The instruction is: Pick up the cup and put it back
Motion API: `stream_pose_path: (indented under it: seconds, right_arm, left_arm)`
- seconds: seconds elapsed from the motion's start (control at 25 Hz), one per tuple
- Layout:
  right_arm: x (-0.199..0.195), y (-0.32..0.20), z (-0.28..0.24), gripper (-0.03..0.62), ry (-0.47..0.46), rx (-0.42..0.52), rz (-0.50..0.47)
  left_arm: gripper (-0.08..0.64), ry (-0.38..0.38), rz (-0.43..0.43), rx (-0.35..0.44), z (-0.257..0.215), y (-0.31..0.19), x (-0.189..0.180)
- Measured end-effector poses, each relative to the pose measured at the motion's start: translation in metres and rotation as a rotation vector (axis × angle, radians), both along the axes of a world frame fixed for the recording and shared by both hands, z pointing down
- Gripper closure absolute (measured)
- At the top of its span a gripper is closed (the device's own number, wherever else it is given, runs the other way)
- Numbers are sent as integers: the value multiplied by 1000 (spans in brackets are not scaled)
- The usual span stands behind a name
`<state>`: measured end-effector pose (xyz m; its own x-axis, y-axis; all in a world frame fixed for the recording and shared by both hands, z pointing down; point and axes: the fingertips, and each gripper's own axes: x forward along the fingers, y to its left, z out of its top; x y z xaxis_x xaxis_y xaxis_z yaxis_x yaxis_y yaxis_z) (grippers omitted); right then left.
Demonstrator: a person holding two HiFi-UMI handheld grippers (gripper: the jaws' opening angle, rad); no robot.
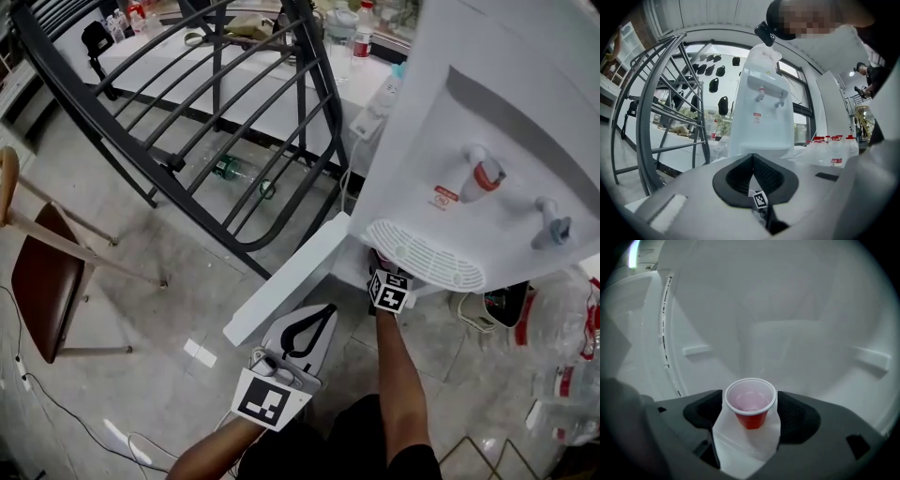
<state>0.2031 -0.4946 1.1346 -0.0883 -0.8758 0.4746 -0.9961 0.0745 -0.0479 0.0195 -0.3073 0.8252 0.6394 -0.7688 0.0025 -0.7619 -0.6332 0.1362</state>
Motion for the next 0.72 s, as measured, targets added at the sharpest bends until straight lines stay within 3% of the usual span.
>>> stream_pose_path:
  seconds: [0.32, 0.72]
  right_arm:
    - [1, -8, 3, 256, 28, -8, -6]
    - [0, 20, -9, 258, 21, -25, -59]
  left_arm:
    - [554, 5, -11, -6, 2, -7, -7]
    - [554, 13, -6, 4, -9, 6, 0]
